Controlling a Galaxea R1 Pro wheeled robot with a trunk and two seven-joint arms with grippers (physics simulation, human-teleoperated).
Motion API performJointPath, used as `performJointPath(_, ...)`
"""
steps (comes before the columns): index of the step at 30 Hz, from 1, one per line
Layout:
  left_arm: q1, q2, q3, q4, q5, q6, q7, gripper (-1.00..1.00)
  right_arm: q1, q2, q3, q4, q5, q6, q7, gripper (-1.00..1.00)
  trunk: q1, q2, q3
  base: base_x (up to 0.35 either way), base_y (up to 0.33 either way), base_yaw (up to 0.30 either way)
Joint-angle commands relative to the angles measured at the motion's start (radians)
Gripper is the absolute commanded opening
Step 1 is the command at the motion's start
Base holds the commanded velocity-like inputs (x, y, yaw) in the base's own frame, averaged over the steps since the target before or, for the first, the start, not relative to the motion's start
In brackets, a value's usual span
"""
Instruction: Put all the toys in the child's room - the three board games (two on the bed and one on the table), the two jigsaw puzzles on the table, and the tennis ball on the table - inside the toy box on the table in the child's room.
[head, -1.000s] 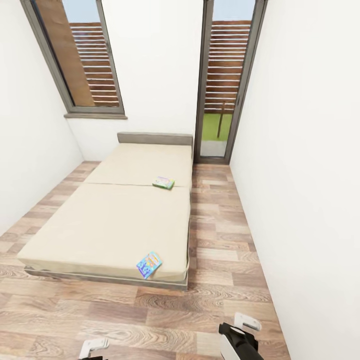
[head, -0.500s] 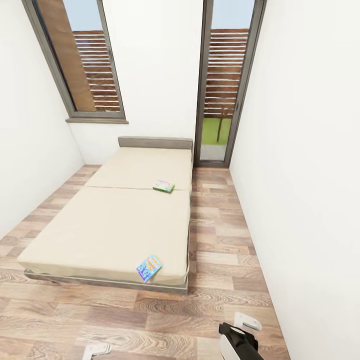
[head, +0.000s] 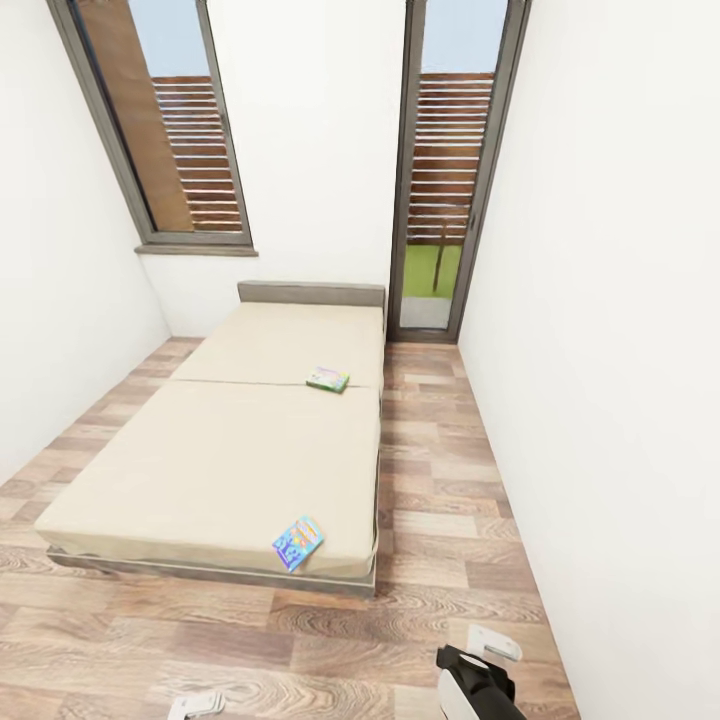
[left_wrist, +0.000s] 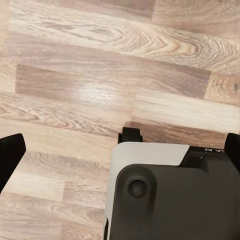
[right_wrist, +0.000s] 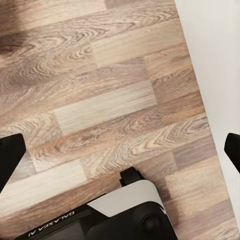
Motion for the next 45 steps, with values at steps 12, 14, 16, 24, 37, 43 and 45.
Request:
performJointPath(12, 0.0, 0.0, 0.009, -0.002, -0.008, 0.008, -0.008, 1.0, -0.001, 0.0, 0.005, -0.002, -0.005, 0.006, 0.001, 1.0, 0.001, -0.002, 0.018, 0.0, 0.0, 0.0)
performJointPath(14, 0.0, 0.0, 0.009, -0.002, -0.008, 0.008, -0.008, 1.0, -0.001, 0.0, 0.005, -0.002, -0.005, 0.006, 0.008, 1.0, 0.001, -0.002, 0.021, 0.0, 0.0, 0.0)
performJointPath(16, 0.0, 0.0, 0.009, -0.002, -0.008, 0.008, -0.008, 1.0, -0.001, 0.0, 0.005, -0.002, -0.005, 0.006, 0.017, 1.0, 0.001, -0.002, 0.025, 0.0, 0.0, 0.0)
performJointPath(24, 0.0, 0.0, 0.009, -0.002, -0.008, 0.008, -0.008, 1.0, -0.001, -0.001, 0.005, -0.002, -0.005, 0.007, 0.068, 1.0, 0.001, -0.002, 0.038, 0.0, 0.066, 0.0)
performJointPath(37, 0.0, 0.001, 0.009, -0.002, -0.01, 0.006, -0.009, 1.0, -0.001, -0.004, 0.005, -0.002, -0.005, 0.01, 0.086, 1.0, 0.001, -0.002, 0.058, 0.0, 0.111, 0.039)
performJointPath(43, 0.0, 0.001, 0.009, -0.002, -0.01, 0.006, -0.009, 1.0, -0.001, -0.005, 0.005, -0.002, -0.006, 0.014, 0.096, 1.0, 0.001, -0.002, 0.064, 0.0, 0.058, 0.051)
performJointPath(45, 0.0, 0.001, 0.009, -0.002, -0.01, 0.006, -0.009, 1.0, -0.001, -0.005, 0.005, -0.002, -0.006, 0.016, 0.107, 1.0, 0.001, -0.002, 0.066, 0.0, 0.149, 0.023)
